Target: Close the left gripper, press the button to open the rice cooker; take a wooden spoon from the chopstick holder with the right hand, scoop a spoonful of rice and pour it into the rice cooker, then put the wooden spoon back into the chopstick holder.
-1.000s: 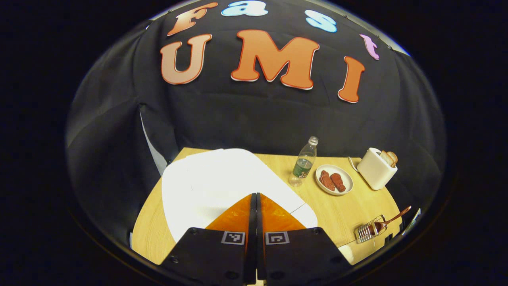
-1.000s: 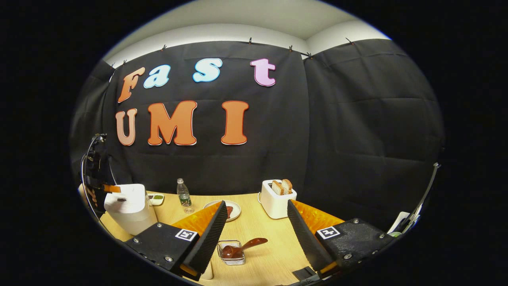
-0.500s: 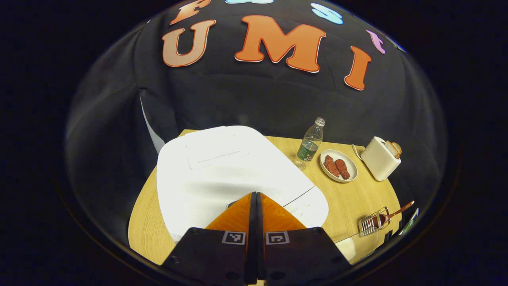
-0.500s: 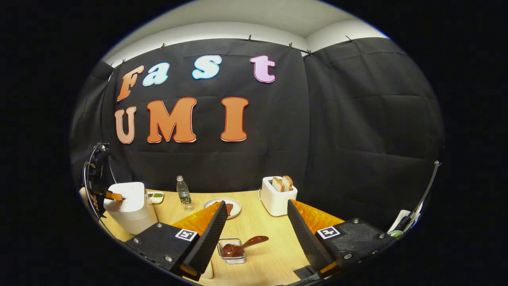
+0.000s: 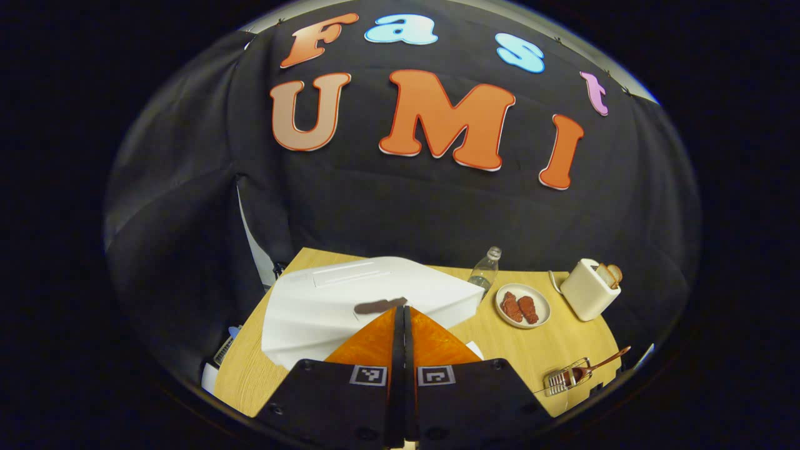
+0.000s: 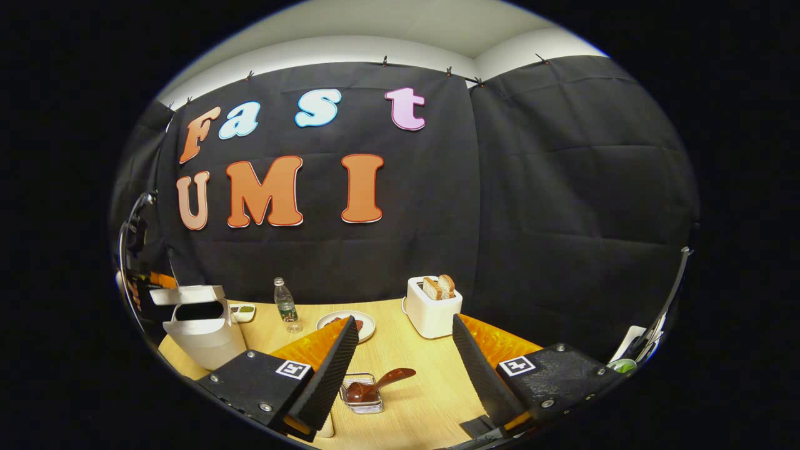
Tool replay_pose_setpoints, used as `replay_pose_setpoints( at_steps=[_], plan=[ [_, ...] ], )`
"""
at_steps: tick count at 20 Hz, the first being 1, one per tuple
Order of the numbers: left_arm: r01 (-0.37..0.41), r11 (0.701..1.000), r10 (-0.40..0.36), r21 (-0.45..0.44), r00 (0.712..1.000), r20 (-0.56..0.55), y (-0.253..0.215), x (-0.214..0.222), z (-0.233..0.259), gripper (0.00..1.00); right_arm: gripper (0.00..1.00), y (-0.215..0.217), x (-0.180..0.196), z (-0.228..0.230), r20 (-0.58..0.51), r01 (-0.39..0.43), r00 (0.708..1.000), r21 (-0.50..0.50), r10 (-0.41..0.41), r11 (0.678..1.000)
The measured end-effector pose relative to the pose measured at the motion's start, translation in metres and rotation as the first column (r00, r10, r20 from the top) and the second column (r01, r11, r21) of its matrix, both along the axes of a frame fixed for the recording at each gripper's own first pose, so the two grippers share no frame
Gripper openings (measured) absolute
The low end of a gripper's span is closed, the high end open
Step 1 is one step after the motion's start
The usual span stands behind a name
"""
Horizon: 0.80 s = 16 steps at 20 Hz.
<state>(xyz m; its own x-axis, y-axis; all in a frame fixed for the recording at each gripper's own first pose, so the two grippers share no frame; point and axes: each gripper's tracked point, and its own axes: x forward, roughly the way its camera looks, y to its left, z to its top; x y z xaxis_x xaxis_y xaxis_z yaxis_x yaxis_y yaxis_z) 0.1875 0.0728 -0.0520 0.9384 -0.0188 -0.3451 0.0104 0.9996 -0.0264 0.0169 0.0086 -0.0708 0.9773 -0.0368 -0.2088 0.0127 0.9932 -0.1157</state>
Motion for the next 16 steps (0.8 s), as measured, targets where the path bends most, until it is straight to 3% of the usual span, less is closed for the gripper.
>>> replay_pose_setpoints(
  at_steps=[6, 16],
  plan=[
    [-0.047, 0.997, 0.040, 0.056, 0.993, 0.115, 0.010, -0.031, 0.045, 0.04, 0.94, 0.000, 0.001, -0.022, -0.051, -0.002, 0.999, 0.022, 0.003, 1.000],
    [-0.142, 0.990, 0.135, 0.003, 0.945, 0.297, 0.031, -0.076, 0.105, 0.06, 0.94, -0.004, 0.001, -0.063, -0.144, -0.013, 0.989, 0.142, 0.033, 0.990]
  ],
)
